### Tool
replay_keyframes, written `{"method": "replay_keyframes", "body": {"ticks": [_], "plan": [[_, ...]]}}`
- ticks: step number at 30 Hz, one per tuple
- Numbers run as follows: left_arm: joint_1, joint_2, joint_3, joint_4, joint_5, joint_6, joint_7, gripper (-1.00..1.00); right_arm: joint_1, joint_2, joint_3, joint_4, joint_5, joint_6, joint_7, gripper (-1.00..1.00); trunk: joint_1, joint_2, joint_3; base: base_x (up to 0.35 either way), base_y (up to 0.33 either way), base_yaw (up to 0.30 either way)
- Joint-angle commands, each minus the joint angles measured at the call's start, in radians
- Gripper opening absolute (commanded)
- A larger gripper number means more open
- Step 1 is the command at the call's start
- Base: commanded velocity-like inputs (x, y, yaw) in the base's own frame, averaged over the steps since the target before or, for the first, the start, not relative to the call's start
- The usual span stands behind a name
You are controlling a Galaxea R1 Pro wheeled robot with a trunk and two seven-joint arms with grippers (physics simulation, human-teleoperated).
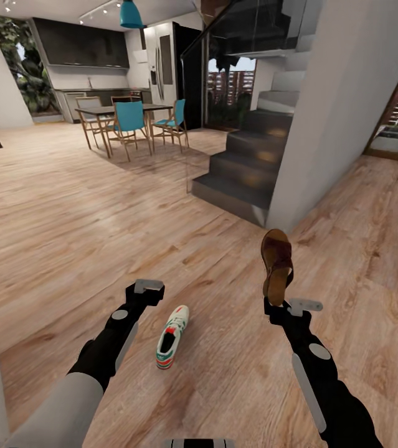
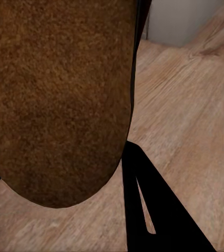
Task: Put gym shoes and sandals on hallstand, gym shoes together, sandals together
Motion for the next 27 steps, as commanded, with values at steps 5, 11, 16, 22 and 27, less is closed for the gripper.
{"method": "replay_keyframes", "body": {"ticks": [5,11,16,22,27], "plan": [[0.000,0.003,0.000,-0.002,-0.006,0.006,0.000,1.00,-0.001,0.000,0.000,-0.002,-0.012,0.005,-0.006,-1.00,0.000,0.000,-0.001,0.000,-0.003,-0.300],[0.000,0.021,0.000,-0.002,-0.006,0.004,0.000,1.00,-0.001,0.000,0.000,-0.002,-0.012,0.005,-0.007,-1.00,0.000,0.000,-0.001,0.000,0.000,-0.300],[0.000,0.027,0.000,-0.002,-0.006,0.004,-0.001,1.00,-0.001,0.000,0.000,-0.002,-0.013,0.005,-0.006,-1.00,0.000,0.000,-0.001,0.000,0.000,-0.267],[0.000,0.029,0.000,-0.002,-0.006,0.004,-0.002,1.00,-0.001,0.000,0.000,-0.002,-0.013,0.005,-0.006,-1.00,0.000,0.000,-0.001,0.037,0.090,-0.052],[0.000,0.032,0.001,-0.002,-0.006,0.004,-0.002,1.00,0.000,0.000,0.000,-0.002,-0.013,0.005,-0.006,-1.00,0.000,0.000,-0.002,0.006,0.013,-0.104]]}}
